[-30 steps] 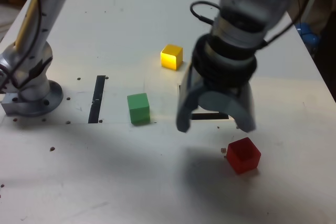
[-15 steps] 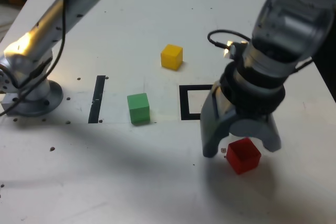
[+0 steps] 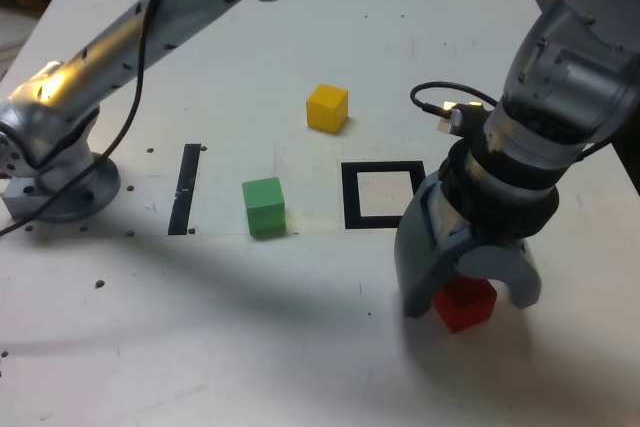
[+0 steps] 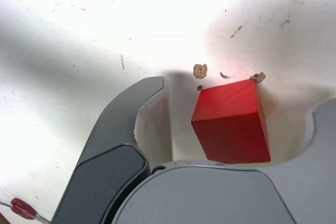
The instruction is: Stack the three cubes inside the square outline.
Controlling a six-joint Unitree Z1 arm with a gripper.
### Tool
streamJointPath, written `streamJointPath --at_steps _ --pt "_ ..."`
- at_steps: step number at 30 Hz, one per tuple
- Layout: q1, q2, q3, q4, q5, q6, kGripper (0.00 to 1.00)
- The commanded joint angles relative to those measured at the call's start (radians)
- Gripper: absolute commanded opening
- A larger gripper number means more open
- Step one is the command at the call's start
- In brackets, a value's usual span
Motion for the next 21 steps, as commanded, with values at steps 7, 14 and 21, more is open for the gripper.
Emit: streamJointPath --at_steps 7,14,21 --pt "0.003 0.025 -0.038 0.012 0.004 0.018 0.33" --pt "0.003 0.028 -0.040 0.013 0.001 0.022 0.33" --pt "0.003 0.027 -0.039 0.014 -0.001 0.025 0.33"
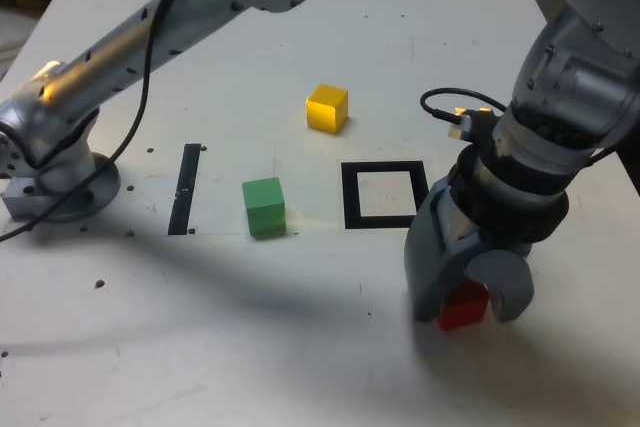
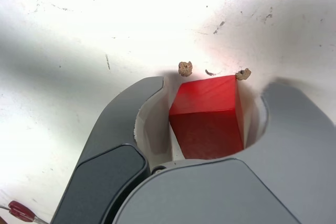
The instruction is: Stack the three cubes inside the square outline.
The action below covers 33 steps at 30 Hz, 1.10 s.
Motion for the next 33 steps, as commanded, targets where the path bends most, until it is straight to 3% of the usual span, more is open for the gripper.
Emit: streamJointPath --at_steps 1,9,15,33 --pt "0.002 0.005 0.000 0.014 -0.002 0.003 0.33" --pt "0.002 -0.013 0.032 0.017 -0.005 0.030 0.33" --pt "0.008 -0.078 0.125 0.017 0.000 0.064 0.33" --pt "0.159 -0.320 0.425 -0.039 0.072 0.265 0.33"
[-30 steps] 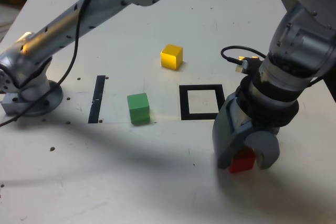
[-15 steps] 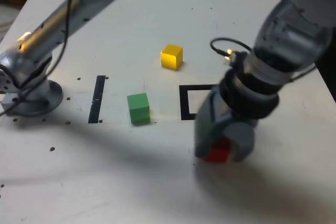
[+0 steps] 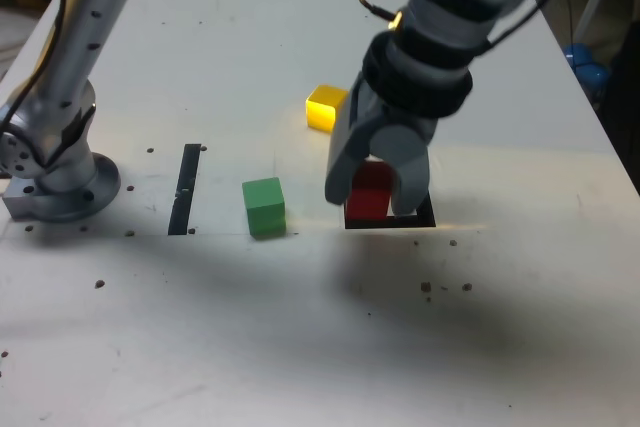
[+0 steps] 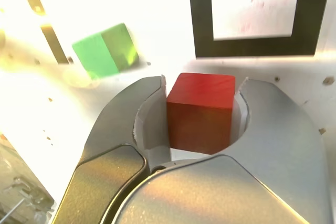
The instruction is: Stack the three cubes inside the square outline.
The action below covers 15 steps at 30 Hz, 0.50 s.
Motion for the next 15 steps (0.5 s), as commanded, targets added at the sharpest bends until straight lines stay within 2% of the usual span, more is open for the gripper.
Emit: streamJointPath --at_steps 1,15 --pt "0.016 -0.020 0.017 -0.011 0.005 0.020 0.33" --pt "0.129 -0.071 0.158 -0.154 0.020 0.144 0.33"
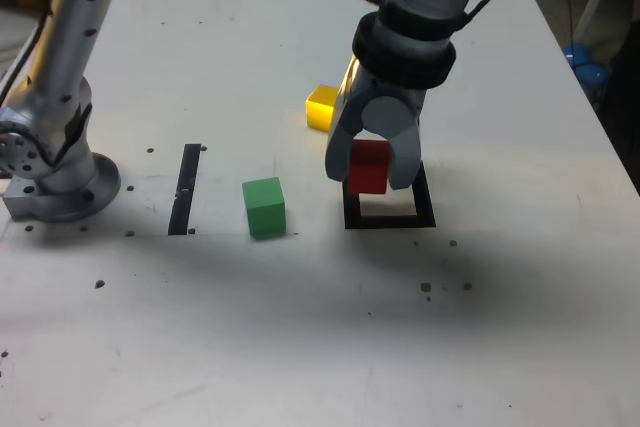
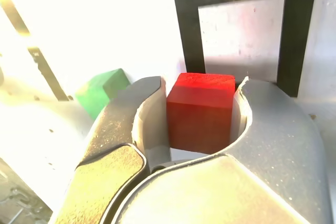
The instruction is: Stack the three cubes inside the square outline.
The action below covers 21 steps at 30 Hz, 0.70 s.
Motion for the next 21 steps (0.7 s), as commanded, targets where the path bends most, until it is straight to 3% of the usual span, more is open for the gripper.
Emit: streamJointPath --at_steps 1,21 --pt "0.013 -0.009 0.007 -0.013 0.005 0.011 0.33" --pt "0.029 0.054 0.009 -0.067 0.003 0.031 0.33"
